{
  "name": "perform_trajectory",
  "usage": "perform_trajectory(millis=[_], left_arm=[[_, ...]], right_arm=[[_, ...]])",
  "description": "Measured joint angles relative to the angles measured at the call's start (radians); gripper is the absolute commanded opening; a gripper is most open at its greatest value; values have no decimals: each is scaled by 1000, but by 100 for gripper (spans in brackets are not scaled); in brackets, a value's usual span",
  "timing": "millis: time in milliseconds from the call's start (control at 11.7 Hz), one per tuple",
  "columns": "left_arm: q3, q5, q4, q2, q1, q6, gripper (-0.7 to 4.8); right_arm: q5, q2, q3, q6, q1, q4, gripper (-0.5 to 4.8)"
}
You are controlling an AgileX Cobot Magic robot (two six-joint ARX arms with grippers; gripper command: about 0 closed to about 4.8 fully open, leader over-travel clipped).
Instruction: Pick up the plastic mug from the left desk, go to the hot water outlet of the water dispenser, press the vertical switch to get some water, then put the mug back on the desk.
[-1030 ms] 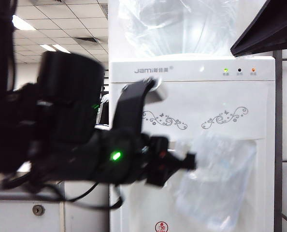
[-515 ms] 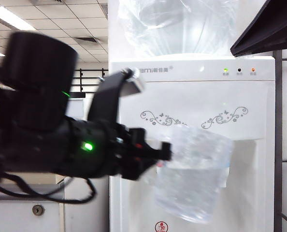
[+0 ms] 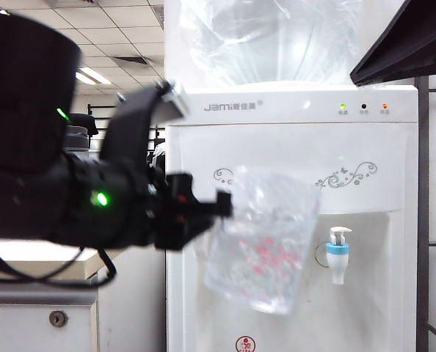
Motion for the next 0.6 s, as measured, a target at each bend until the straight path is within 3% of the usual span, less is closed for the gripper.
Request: perform_trajectory(millis=[601], left_arm=[[-19,-142,6,-99,0,0,-5]], right_arm=[[0,0,0,0,0,0,-6]])
